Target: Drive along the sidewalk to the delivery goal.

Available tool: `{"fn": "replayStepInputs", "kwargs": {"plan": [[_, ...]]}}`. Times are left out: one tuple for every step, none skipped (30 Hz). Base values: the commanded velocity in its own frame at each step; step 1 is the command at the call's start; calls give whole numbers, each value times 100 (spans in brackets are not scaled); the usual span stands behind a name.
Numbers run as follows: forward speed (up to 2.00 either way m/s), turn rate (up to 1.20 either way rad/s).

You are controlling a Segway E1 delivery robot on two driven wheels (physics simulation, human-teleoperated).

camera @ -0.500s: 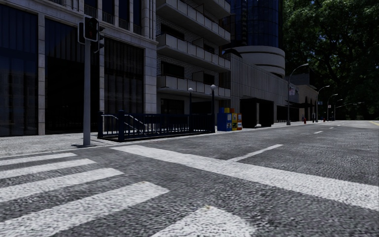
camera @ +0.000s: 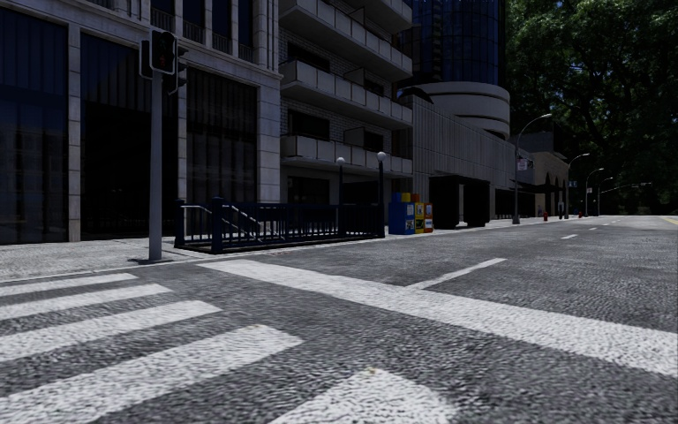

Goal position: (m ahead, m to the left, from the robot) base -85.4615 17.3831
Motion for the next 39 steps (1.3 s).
{"fn": "replayStepInputs", "kwargs": {"plan": [[0,0],[0,0],[0,0],[0,0],[0,0],[0,0],[0,0],[0,0],[0,0],[0,0],[0,0],[0,0],[0,0],[0,0],[0,0],[0,-69],[0,-120],[0,-120],[0,-120],[0,-120],[0,-120],[0,-120],[0,-120],[0,-120],[0,-120],[0,-120],[0,-120],[0,-120],[0,-120],[0,-120],[0,-120],[0,-120],[0,-120],[0,-120],[0,-120],[0,-120],[0,-120],[0,-120],[0,-120]]}}
